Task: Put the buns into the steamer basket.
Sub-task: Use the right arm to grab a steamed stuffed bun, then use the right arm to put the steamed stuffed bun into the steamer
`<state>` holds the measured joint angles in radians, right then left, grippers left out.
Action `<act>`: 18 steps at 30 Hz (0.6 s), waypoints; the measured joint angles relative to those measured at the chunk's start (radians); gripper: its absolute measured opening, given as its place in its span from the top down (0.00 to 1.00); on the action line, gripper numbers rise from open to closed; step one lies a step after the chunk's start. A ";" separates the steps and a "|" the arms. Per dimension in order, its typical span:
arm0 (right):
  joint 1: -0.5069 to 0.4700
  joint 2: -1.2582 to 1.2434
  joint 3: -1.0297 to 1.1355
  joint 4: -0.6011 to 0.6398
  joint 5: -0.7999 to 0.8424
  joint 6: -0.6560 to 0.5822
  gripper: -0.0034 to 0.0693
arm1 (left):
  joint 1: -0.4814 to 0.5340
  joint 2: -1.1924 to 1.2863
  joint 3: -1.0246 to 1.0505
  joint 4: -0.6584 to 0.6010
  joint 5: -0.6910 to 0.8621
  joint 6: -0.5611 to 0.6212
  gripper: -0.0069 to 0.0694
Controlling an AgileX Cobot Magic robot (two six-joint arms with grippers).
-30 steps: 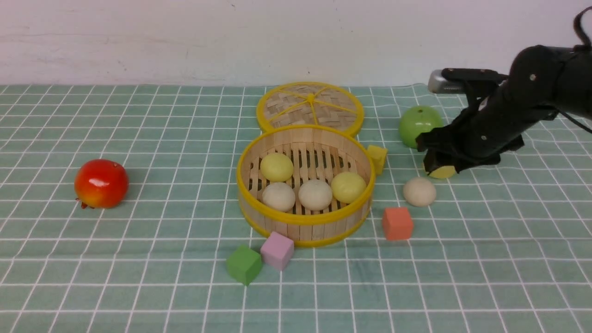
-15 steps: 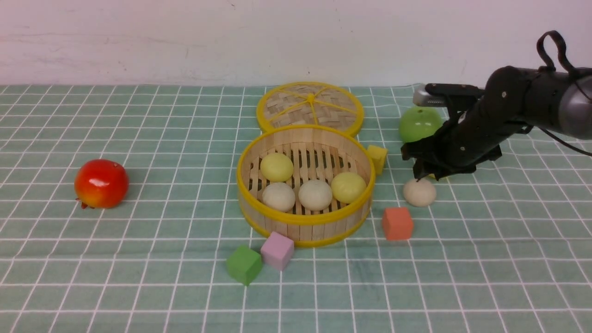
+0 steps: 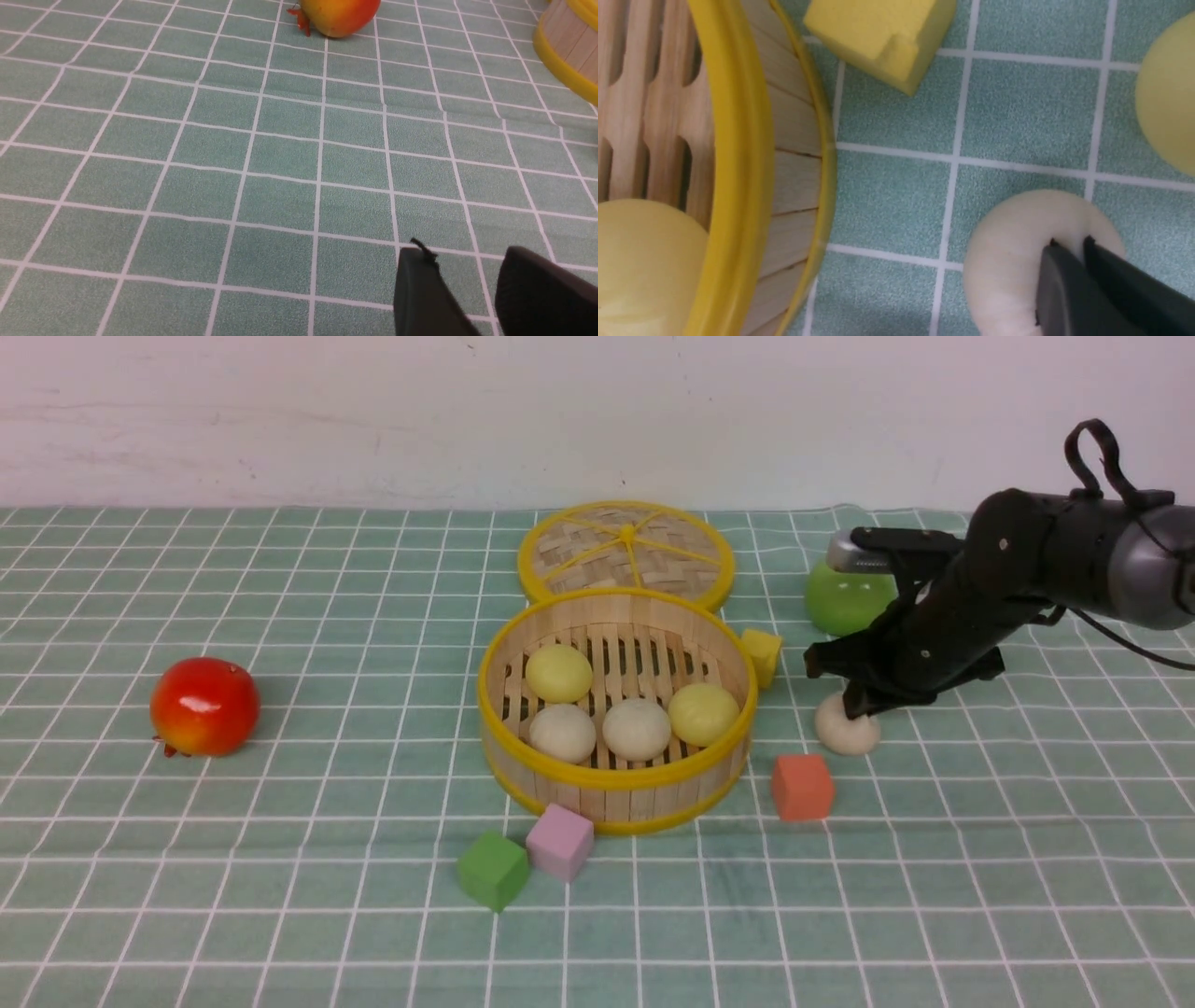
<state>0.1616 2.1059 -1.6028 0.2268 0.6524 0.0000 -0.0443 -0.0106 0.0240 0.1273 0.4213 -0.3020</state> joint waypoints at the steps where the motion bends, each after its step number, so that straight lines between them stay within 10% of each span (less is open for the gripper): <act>1: 0.000 0.000 0.000 0.000 0.003 0.000 0.95 | 0.000 0.000 0.000 0.000 0.000 0.000 0.60; 18: 0.049 -0.088 -0.169 0.100 0.065 -0.052 0.95 | 0.000 0.000 0.000 0.000 0.000 0.000 0.60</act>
<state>0.2109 2.0179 -1.7714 0.3264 0.7173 -0.0521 -0.0443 -0.0106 0.0240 0.1273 0.4213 -0.3020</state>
